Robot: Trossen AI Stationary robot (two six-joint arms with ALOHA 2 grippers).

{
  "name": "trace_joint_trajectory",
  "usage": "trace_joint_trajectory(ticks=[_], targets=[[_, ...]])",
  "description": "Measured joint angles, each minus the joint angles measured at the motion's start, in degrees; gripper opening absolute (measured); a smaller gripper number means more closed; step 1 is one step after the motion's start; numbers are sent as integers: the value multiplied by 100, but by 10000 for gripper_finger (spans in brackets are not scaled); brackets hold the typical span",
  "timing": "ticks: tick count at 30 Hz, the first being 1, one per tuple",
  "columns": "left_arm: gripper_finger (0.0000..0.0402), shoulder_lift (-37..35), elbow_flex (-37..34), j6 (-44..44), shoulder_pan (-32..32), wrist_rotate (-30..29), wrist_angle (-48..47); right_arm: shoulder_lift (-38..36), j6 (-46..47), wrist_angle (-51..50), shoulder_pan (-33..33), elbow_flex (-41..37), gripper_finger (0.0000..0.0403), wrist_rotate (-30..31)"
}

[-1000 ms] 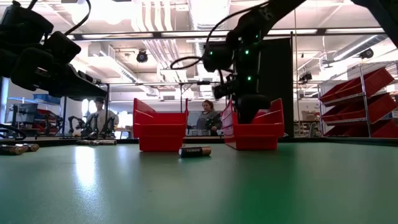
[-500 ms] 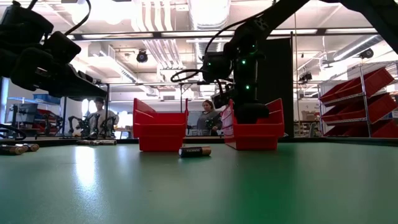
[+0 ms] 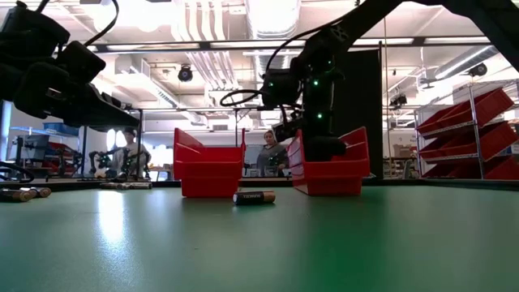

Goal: Sort batteries
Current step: Put the silver battery into the right red bin, then adjust the silver batteries

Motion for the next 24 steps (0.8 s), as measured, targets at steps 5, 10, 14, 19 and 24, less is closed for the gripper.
trace_joint_trajectory(ticks=[5, 10, 14, 19, 24], targets=[[0, 0, -2, 0, 0, 1, 0, -4, -9, -9, 2, -4, 80, 67], [0, 0, -1, 0, 0, 0, 0, -18, -11, -50, 4, 14, 111, 72], [0, 0, -2, 0, 0, 0, 0, -174, -56, -158, 58, 43, 131, 321], [0, 0, -1, 0, 0, 0, 0, -701, 11, -190, 179, 122, 152, 458], [0, 0, 0, 0, 0, 0, 0, -1280, 364, -370, 423, 125, 166, 447]])
